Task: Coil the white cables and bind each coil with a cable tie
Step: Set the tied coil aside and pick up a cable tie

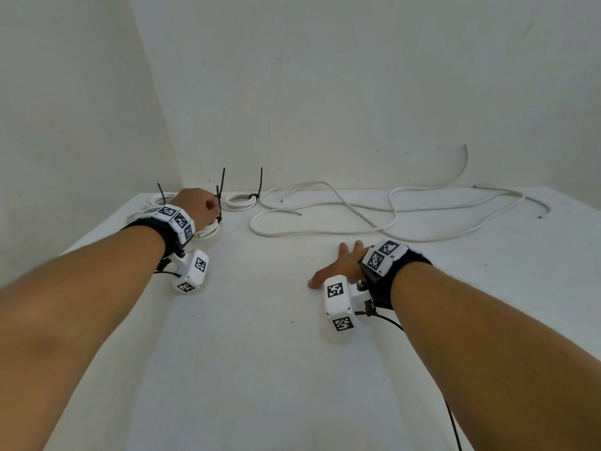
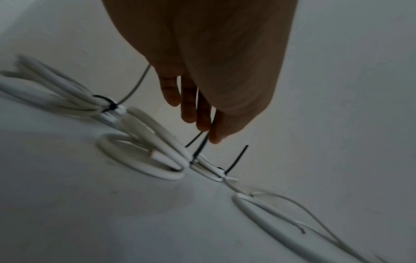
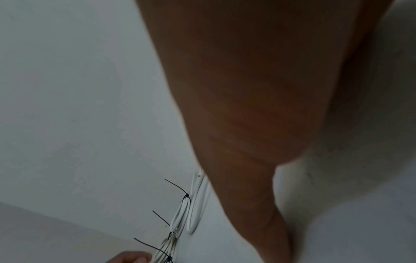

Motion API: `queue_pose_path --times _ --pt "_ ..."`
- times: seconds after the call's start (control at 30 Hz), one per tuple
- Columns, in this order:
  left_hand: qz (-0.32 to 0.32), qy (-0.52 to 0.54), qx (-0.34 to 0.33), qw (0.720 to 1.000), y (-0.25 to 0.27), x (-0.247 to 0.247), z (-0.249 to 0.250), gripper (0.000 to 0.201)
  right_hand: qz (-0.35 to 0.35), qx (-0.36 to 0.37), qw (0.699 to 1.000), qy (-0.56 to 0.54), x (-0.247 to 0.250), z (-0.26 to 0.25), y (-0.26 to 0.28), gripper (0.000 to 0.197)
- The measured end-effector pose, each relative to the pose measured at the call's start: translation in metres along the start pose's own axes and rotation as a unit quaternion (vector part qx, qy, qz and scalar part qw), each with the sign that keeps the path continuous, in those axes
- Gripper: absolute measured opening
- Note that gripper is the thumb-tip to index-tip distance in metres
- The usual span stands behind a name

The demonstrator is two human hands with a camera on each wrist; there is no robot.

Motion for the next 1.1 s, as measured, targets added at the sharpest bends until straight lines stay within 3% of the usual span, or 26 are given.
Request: queue_pose_path --times 0.07,0.13,0.3,0.4,0.53,0.63,0.8,0.9,1.0,1.03,1.1 --pt "0.009 0.024 -0.042 0.999 0.001 0.001 0.019 0.016 -0.005 0.013 1.0 0.005 0.001 -0.003 0.006 0.099" --pt "-0.027 0.019 -0.07 0.997 -0.001 -0.004 0.04 0.021 -0.009 0.014 1.0 0.009 0.004 -0.002 0.011 0.088" --pt "-0.13 -0.054 -0.084 0.987 -0.01 -0.027 0.082 0.031 -0.009 0.004 1.0 0.005 0.0 0.0 0.003 0.111" --pt "-0.172 -0.084 -0.073 0.979 -0.014 -0.033 0.089 0.025 -0.008 0.015 1.0 0.003 0.003 0.0 0.001 0.112" --pt "-0.17 -0.1 -0.085 0.977 -0.014 -0.031 0.088 0.014 -0.005 0.009 1.0 -0.002 0.001 0.001 -0.008 0.121" --pt "-0.131 -0.076 -0.103 0.983 -0.009 -0.028 0.086 0.011 -0.002 0.006 1.0 -0.015 0.0 0.003 -0.014 0.126" --pt "-0.04 0.115 -0.124 0.985 0.015 -0.005 0.102 0.011 -0.013 0.024 0.999 -0.029 0.002 0.006 -0.005 0.119" --pt "-0.009 0.234 -0.124 0.964 0.04 0.007 0.118 0.012 -0.023 0.04 0.997 -0.055 0.004 0.01 0.01 0.11" --pt "-0.011 0.311 -0.129 0.942 0.065 0.004 0.134 0.014 -0.042 0.094 0.989 -0.102 0.008 0.013 0.023 0.084" --pt "-0.002 0.323 -0.13 0.937 0.072 0.002 0.138 0.014 -0.03 0.118 0.984 -0.133 0.011 0.015 0.027 0.072" --pt "0.017 0.358 -0.138 0.923 0.084 0.0 0.144 0.016 0.073 0.206 0.957 -0.191 0.02 0.015 0.035 0.041"
Point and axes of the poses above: each hand's wrist, its own y-axis away from the middle knuckle, its own x-axis out of the back of the hand, z = x × y, the point moved 3 cm from there along -y, towards the middle knuckle, and after that the axes turned 11 degrees about -z, right-handed, at the moved point
